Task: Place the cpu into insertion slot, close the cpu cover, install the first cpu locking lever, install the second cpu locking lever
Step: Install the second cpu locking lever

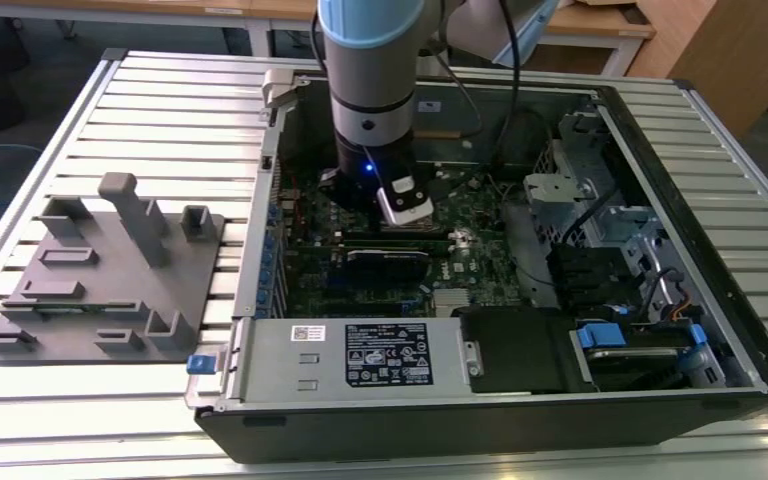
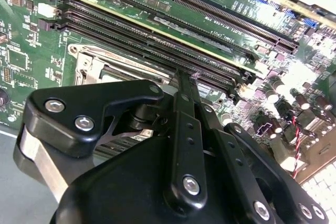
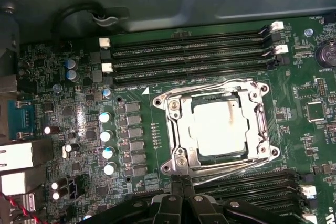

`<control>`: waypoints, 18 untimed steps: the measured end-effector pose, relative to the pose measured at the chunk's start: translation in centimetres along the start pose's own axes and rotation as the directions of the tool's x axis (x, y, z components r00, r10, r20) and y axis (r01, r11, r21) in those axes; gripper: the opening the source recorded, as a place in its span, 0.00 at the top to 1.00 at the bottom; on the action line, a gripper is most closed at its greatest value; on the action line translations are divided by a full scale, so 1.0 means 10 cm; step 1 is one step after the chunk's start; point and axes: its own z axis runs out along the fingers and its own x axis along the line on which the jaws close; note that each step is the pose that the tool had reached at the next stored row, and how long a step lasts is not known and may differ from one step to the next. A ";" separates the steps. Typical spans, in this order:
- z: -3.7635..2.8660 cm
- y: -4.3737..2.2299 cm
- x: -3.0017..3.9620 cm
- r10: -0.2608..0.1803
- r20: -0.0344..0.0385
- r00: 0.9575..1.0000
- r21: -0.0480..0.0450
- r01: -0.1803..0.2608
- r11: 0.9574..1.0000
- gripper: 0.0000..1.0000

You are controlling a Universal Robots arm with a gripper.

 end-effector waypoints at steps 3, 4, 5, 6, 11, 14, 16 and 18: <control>0.007 -0.001 0.006 0.000 0.000 1.000 -0.003 0.000 1.000 0.90; 0.009 -0.002 0.007 0.000 -0.001 1.000 -0.004 0.000 1.000 0.90; 0.011 -0.002 0.008 0.000 -0.001 1.000 -0.005 0.000 1.000 0.90; 0.012 -0.003 0.010 0.000 -0.001 1.000 -0.007 0.000 1.000 0.90; 0.023 -0.004 0.018 0.001 -0.003 1.000 -0.019 -0.001 1.000 0.90; 0.031 -0.007 0.026 0.002 -0.003 1.000 -0.023 -0.002 1.000 0.90; 0.034 -0.008 0.032 0.002 -0.004 1.000 -0.026 -0.002 1.000 0.90; 0.037 -0.009 0.035 0.002 -0.004 1.000 -0.030 -0.002 1.000 0.90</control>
